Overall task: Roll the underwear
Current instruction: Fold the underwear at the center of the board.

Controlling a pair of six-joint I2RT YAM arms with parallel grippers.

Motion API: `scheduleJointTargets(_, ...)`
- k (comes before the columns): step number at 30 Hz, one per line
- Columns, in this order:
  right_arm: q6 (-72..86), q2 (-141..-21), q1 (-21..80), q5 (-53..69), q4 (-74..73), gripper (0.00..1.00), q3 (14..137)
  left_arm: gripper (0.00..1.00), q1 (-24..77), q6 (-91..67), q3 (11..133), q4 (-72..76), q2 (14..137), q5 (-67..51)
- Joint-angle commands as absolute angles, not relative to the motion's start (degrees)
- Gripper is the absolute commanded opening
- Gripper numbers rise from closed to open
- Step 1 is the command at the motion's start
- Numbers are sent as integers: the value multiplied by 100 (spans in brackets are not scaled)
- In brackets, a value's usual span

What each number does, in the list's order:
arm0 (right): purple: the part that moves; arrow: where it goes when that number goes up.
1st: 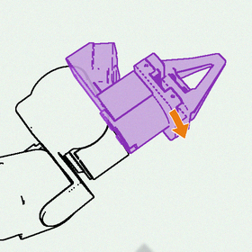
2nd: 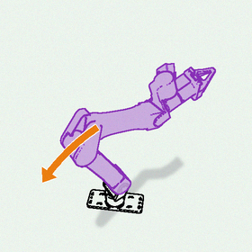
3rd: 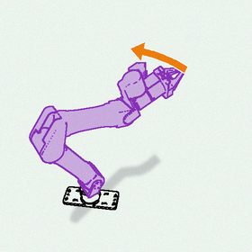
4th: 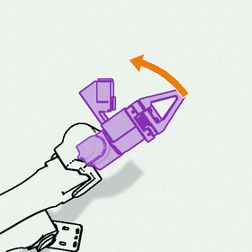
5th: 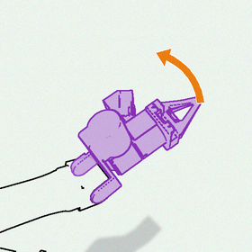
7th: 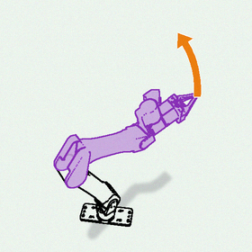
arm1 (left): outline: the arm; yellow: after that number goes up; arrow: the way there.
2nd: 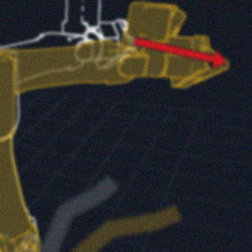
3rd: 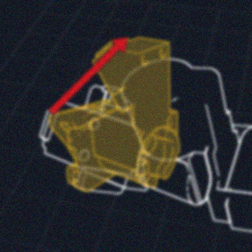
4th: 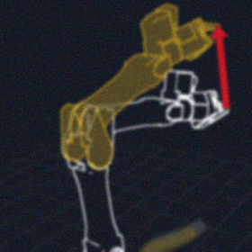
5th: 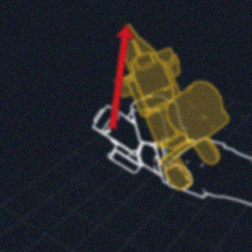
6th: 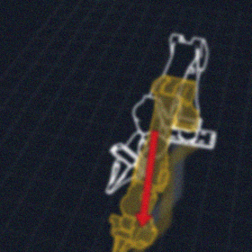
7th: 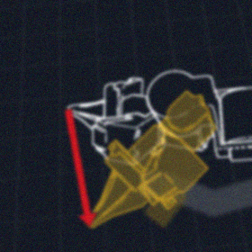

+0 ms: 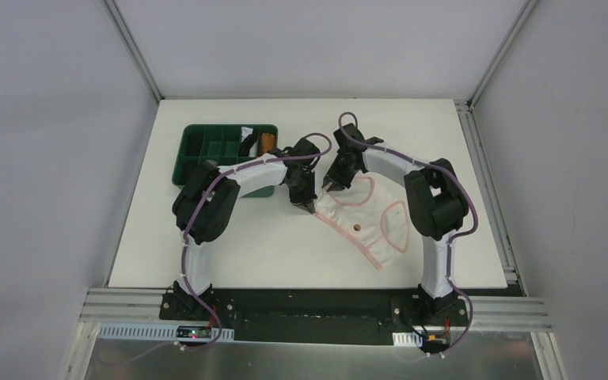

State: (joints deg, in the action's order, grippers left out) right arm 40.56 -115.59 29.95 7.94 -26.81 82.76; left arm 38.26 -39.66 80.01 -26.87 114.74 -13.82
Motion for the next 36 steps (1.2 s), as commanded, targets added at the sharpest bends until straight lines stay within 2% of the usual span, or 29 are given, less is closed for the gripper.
scheduleJointTargets(1, 4058, -11825, 3052, 550, -2948, 26, 8632, 0, 3858, -3999, 7930, -2639, 11102, -1524)
scheduleJointTargets(7, 3705, -12137, 3229, -199, -3525, 30, 8958, 0, 3850, -3990, 7863, -2609, 11025, -1520)
scheduleJointTargets(12, 3630, -12289, 3318, -526, -3749, 27, 9037, 0, 3841, -3976, 7816, -2562, 10965, -1515)
scheduleJointTargets(14, 3622, -12416, 3330, -625, -3871, 23, 9111, 0, 3841, -3975, 7784, -2544, 10939, -1523)
scheduleJointTargets(17, 3612, -12516, 3325, -705, -3928, 4, 9176, 0, 3841, -3964, 7725, -2499, 10878, -1537)
scheduleJointTargets(18, 3619, -12535, 3324, -705, -3929, 0, 9180, 0, 3841, -3953, 7710, -2498, 10866, -1540)
scheduleJointTargets(36, 3724, -11152, 3210, -207, -3674, 0, 9433, 0, 3900, -3520, 7632, -2520, 10447, -1487)
